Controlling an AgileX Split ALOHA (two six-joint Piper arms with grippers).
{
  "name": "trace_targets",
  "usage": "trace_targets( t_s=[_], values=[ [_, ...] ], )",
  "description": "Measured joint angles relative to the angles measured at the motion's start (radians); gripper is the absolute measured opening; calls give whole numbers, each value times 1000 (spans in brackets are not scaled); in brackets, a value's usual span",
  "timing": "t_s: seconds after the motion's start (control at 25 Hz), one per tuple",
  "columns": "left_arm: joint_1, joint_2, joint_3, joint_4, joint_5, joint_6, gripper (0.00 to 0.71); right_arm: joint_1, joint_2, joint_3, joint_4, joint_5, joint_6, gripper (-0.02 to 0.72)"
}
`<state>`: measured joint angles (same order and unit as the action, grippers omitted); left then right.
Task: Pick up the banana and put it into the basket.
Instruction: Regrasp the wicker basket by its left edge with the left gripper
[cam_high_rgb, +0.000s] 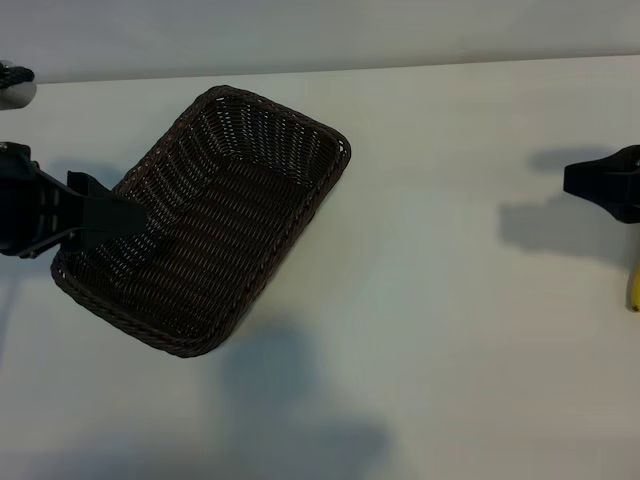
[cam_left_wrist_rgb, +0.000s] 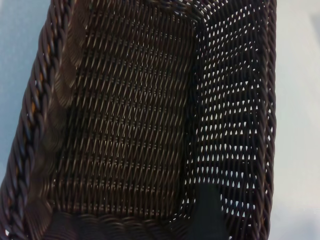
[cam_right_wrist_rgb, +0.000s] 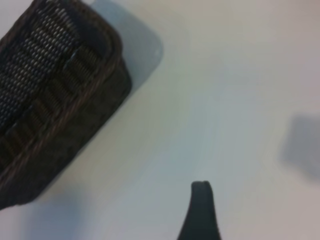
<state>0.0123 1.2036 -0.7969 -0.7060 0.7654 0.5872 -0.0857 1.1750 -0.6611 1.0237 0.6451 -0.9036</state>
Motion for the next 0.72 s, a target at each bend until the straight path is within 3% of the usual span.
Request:
trace_targets(
  t_s=[0.4, 0.72],
  values=[
    [0, 0, 0, 0, -4, 0, 572, 0, 0, 0, 0, -94, 0, 584],
    [0, 0, 0, -1, 30, -21, 572, 0, 0, 0, 0, -110, 24, 584]
  ],
)
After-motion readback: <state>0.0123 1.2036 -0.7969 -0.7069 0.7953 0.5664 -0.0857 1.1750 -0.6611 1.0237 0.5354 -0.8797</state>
